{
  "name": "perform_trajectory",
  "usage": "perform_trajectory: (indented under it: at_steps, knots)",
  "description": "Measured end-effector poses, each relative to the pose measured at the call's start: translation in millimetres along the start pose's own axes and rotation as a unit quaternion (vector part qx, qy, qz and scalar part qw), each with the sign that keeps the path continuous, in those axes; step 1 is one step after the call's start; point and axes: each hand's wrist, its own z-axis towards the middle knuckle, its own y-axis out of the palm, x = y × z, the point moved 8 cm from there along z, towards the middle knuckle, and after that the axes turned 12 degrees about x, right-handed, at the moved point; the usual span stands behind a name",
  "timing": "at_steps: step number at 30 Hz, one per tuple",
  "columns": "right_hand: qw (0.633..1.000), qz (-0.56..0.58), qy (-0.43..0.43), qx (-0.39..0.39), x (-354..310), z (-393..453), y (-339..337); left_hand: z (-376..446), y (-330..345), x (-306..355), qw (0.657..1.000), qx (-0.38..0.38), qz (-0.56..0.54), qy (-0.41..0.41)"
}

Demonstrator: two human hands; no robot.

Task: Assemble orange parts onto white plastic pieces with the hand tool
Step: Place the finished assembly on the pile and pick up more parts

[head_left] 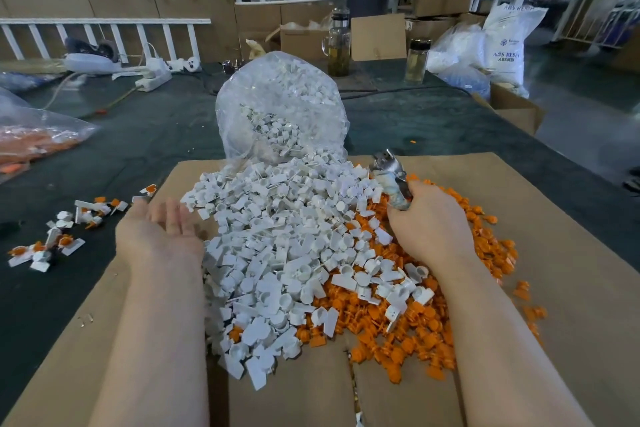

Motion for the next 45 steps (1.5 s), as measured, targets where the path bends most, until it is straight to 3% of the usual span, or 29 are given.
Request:
perform_trajectory:
  at_steps: [2,3,6,8,11,16,21,25,28,30,32,34,38,45]
  knots:
    - [1.000,0.003,-0.004,0.003,-2,0,0,-15,12,-4,0.988,-0.058,0.135,0.058]
    - [1.000,0.011,-0.014,0.008,-6,0,0,-26,21,-8,0.966,-0.108,0.214,0.101]
    - [0.997,0.048,-0.067,0.013,-25,-4,0,-66,44,-40,0.848,-0.285,0.407,0.182]
    - [0.992,0.067,-0.106,0.001,-37,-9,1,-93,46,-68,0.778,-0.382,0.468,0.171]
    - [0.983,0.082,-0.166,-0.019,-54,-17,2,-109,44,-90,0.737,-0.424,0.491,0.189]
    - [0.968,0.048,-0.243,-0.026,-76,-26,4,-101,45,-91,0.763,-0.392,0.467,0.214]
    - [0.968,0.005,-0.239,-0.072,-68,-28,14,-92,46,-80,0.781,-0.348,0.443,0.269]
    - [0.972,-0.005,-0.231,-0.033,-67,-26,9,-88,46,-83,0.798,-0.346,0.424,0.253]
    - [0.984,0.003,-0.178,-0.009,-57,-20,4,-88,49,-85,0.736,-0.370,0.483,0.298]
    - [0.994,0.012,-0.112,0.015,-42,-14,-1,-83,51,-81,0.640,-0.338,0.563,0.400]
    - [0.999,-0.012,-0.032,0.042,-22,-7,-8,-79,50,-74,0.514,-0.256,0.647,0.501]
    - [0.997,-0.048,0.045,0.036,2,-3,-12,-74,46,-69,0.445,-0.186,0.700,0.527]
    - [0.984,-0.115,0.134,-0.005,32,-5,-12,-64,37,-70,0.398,-0.129,0.768,0.484]
    - [0.975,-0.131,0.160,-0.086,37,-11,4,-60,34,-78,0.446,-0.193,0.769,0.416]
